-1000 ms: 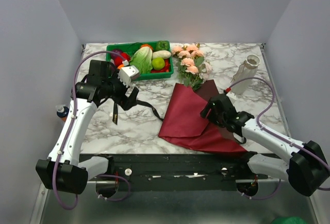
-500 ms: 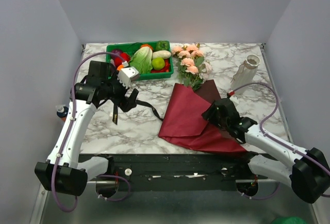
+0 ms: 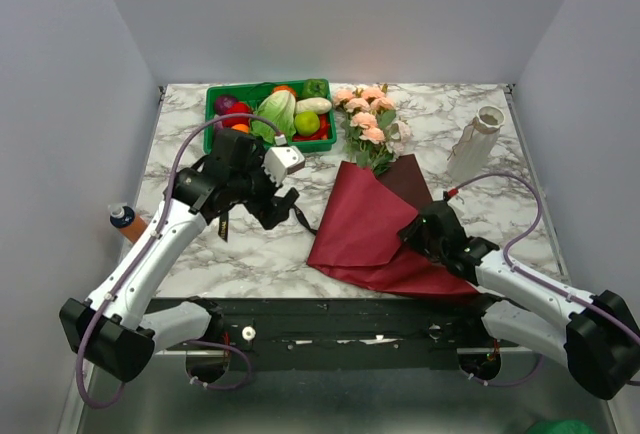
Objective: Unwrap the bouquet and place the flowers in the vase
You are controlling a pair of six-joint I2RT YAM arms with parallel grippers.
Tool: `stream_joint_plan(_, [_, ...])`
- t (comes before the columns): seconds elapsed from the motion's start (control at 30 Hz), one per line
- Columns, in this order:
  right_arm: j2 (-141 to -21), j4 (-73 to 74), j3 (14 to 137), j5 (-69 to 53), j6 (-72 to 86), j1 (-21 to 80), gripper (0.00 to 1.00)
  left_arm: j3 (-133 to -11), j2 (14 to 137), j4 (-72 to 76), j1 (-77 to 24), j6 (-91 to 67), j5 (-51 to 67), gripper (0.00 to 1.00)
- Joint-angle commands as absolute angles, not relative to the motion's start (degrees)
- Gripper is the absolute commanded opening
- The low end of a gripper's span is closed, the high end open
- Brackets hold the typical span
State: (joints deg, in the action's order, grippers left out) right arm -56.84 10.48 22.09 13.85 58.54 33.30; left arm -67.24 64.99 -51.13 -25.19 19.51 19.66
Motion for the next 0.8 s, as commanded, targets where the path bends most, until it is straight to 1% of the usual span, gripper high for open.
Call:
stream_joint_plan(0.0, [-56.1,5.8,23.8,13.4,57.8,33.0,0.29,-65.1,65.5,-47.4,-31.0,16.4,13.2,0.99])
stream_joint_plan(0.03, [-55.9,5.3,24.2,12.9,57.4,33.0,0.24,-64.9,65.8,-46.5,-32.0,16.3,12.3,0.99])
stream_joint_plan(0.07, [-55.9,4.2,24.5,12.7,57.0,33.0,0.13,-64.7,65.8,-46.3,-32.7,15.9,11.9,0.99])
stream_joint_plan(0.13, [-56.4,3.4,26.1,11.5,56.1,33.0,0.02,-65.1,65.9,-45.6,-32.7,15.5,11.1,0.99])
stream_joint_plan(0.17, [-56.8,2.7,26.7,11.1,55.8,33.0,0.01,-65.7,65.8,-45.4,-32.8,15.3,10.7,0.99])
stream_joint_plan(0.27, [-56.6,0.5,28.4,9.4,54.4,34.2,0.01,-67.1,64.5,-44.3,-32.7,14.3,8.0,0.99])
stream_joint_plan(0.33, [-56.9,-1.4,31.6,10.4,52.8,37.3,0.01,-67.9,63.9,-42.9,-32.7,12.9,5.6,0.99])
stream_joint_plan(0.47, [-61.4,-4.8,38.3,10.1,49.1,43.4,0.01,-69.3,63.7,-37.9,-30.7,7.7,-7.9,0.99])
stream_joint_plan(0.53, [-66.7,-7.0,40.9,8.2,47.6,46.7,0.01,-70.4,64.5,-37.0,-27.4,4.9,-9.3,0.99])
stream_joint_plan(0.6, [-71.1,-9.0,45.6,7.3,46.7,49.3,0.01,-71.8,65.3,-37.2,-25.1,3.9,-8.2,0.99])
stream_joint_plan(0.63, [-75.5,-10.0,47.3,6.1,46.3,50.0,0.01,-72.2,65.5,-37.3,-24.4,3.6,-7.8,0.99])
stream_joint_plan(0.77, [-86.0,-13.7,56.3,3.1,45.4,52.4,0.01,-73.2,64.5,-38.1,-22.2,3.2,-7.3,0.99])
